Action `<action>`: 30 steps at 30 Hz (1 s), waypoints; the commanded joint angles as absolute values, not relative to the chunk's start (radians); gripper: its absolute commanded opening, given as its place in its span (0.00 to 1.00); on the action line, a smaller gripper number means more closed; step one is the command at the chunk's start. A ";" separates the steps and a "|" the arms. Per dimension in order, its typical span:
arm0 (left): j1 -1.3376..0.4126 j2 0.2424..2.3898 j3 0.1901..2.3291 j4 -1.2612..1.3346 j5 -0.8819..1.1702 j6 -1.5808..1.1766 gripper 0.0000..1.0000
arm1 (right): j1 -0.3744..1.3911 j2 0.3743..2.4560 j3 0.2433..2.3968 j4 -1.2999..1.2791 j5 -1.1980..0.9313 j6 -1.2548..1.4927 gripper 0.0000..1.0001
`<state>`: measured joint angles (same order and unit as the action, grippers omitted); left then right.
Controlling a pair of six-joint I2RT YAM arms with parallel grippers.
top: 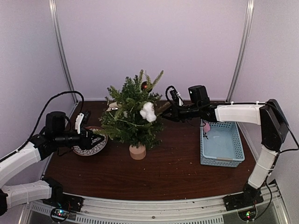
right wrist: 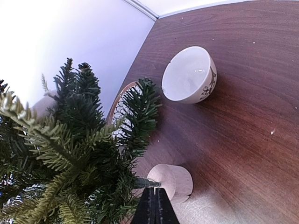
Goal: Decorate the small christmas tree
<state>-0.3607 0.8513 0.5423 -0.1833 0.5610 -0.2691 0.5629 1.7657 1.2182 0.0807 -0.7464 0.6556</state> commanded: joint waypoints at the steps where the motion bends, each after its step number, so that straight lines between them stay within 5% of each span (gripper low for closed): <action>1: -0.354 0.836 0.534 -0.143 0.591 -0.223 0.53 | 0.552 1.806 1.291 0.074 -0.789 0.619 0.00; 15: -0.354 0.830 0.545 -0.194 0.618 -0.178 0.53 | 0.546 1.840 1.406 -0.042 -0.685 0.538 0.02; 30: -0.354 0.777 0.538 -0.235 0.584 -0.187 0.54 | 0.538 1.727 1.372 -0.144 -0.622 0.504 0.54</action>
